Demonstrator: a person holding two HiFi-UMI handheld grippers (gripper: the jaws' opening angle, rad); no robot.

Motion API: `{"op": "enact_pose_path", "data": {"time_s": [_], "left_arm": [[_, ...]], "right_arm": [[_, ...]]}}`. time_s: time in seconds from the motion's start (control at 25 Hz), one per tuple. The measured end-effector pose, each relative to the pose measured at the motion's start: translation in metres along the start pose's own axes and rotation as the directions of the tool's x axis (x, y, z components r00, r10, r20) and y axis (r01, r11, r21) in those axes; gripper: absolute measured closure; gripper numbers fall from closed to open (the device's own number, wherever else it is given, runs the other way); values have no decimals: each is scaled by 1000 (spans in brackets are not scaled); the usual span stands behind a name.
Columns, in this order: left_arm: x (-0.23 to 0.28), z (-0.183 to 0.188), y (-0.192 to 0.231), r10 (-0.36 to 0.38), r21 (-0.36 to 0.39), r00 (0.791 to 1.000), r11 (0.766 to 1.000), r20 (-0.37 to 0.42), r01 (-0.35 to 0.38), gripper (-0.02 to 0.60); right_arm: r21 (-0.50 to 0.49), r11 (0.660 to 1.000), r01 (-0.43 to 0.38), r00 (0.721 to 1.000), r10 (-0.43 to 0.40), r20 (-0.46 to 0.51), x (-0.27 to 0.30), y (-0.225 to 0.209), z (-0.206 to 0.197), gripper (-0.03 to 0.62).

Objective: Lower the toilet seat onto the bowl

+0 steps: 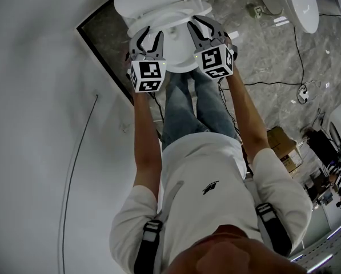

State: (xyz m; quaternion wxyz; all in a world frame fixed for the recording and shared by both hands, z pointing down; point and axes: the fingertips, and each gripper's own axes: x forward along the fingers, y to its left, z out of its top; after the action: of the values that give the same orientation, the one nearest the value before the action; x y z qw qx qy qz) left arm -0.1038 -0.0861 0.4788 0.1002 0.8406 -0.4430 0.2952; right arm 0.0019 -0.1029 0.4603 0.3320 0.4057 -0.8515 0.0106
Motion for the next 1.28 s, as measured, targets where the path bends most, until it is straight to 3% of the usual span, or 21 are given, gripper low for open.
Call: {"op": "enact_pose_path", "data": {"time_s": [1.28], "left_arm": [[-26,-59,-65,-57,-9,992,998,-112,56,430]], "right_arm": [[9,996,-85,993,86,-81,-39,52,-60,496]]}}
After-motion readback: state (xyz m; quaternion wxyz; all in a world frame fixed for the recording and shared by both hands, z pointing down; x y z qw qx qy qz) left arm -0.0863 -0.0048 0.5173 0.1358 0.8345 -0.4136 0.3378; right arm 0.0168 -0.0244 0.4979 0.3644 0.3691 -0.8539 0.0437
